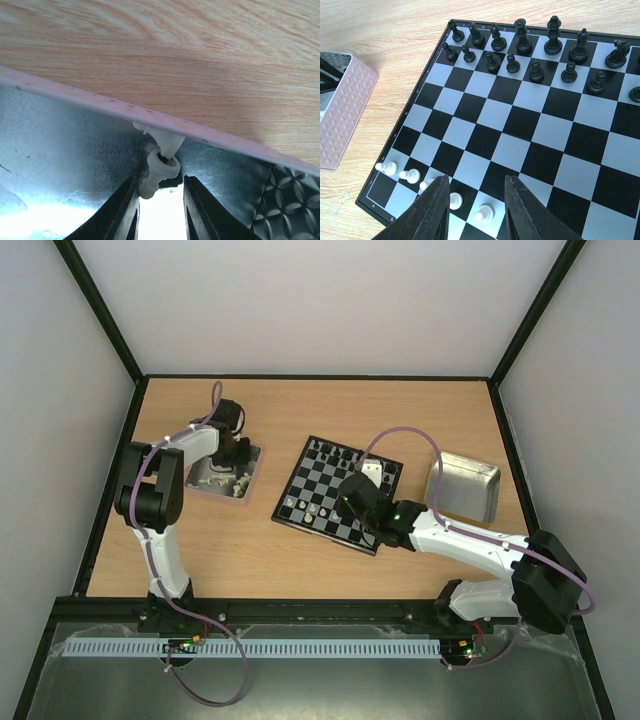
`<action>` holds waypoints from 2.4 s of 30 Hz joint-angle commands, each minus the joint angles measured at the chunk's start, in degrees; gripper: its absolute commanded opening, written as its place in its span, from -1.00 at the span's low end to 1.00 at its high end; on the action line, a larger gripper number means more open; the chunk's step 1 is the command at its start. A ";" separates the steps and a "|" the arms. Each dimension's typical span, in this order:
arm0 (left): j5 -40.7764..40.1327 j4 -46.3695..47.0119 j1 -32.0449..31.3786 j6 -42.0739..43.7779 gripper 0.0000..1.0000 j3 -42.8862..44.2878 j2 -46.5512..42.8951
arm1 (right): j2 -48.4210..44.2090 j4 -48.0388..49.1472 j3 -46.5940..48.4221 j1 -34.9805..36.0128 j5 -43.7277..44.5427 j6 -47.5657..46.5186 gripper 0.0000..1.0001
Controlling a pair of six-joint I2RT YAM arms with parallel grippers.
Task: Set up the chess pieces on the board
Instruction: Pick up the chess piece from the storage box, then place the chess piece on the chessboard.
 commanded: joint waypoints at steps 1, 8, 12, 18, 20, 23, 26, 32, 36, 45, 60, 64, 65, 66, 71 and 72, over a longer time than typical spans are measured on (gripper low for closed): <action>-2.16 1.69 0.28 -0.14 -0.42 0.54 1.03 | 0.40 0.89 -0.48 0.38 1.05 0.53 -0.41; -3.73 3.61 0.28 -0.14 -0.38 -0.01 1.07 | 0.39 1.14 -0.48 0.33 0.88 0.75 -0.41; -3.64 6.09 0.13 -0.23 -0.47 -1.70 0.13 | 0.40 1.25 -0.60 0.38 0.79 0.82 -0.41; -3.78 7.29 -0.24 -0.31 -0.65 -2.73 -0.23 | 0.27 1.24 -0.58 0.40 0.54 0.87 -0.42; -3.97 7.03 -0.40 -0.42 -0.70 -2.80 -0.24 | 0.14 1.24 -0.58 0.34 0.53 1.01 -0.42; -4.62 6.58 -0.42 -0.95 -0.76 -2.96 -0.52 | 0.05 1.19 -0.58 0.33 0.48 1.17 -0.42; -4.73 6.21 -0.42 -2.29 -0.78 -3.42 -1.89 | -0.25 1.44 -0.66 0.34 0.02 1.13 -0.42; -2.12 5.95 -0.42 -8.06 -0.74 -7.24 -8.84 | -1.39 5.47 -1.81 0.34 -3.26 0.09 -0.42; 1.89 7.11 -0.33 -13.64 -0.75 -11.64 -15.88 | -1.62 9.57 -2.33 0.33 -6.83 -0.82 -0.42; 19.39 18.82 -2.22 -33.26 -0.75 -25.04 -31.58 | -1.04 21.19 -3.16 0.37 -14.81 -1.63 -0.41; 29.51 46.57 -16.08 -75.82 -0.75 -36.76 -35.86 | -0.66 32.75 -7.06 0.34 -18.87 0.97 -0.10; 29.41 49.63 -18.70 -81.36 -0.76 -37.18 -36.26 | -0.42 33.06 -7.09 0.38 -18.90 1.40 -0.09; 29.18 50.23 -19.23 -82.34 -0.76 -37.30 -36.42 | -0.32 33.08 -7.10 0.34 -18.73 1.64 -0.09; 29.04 50.49 -19.71 -83.13 -0.76 -37.31 -36.58 | -0.23 33.15 -7.18 0.36 -18.49 2.02 -0.10; 28.57 51.89 -20.77 -85.65 -0.77 -37.82 -37.29 | -0.22 33.25 -7.25 0.33 -16.61 3.46 -0.24; 28.57 52.27 -20.90 -86.18 -0.77 -38.03 -37.41 | -0.22 33.25 -7.26 0.33 -16.22 3.65 -0.28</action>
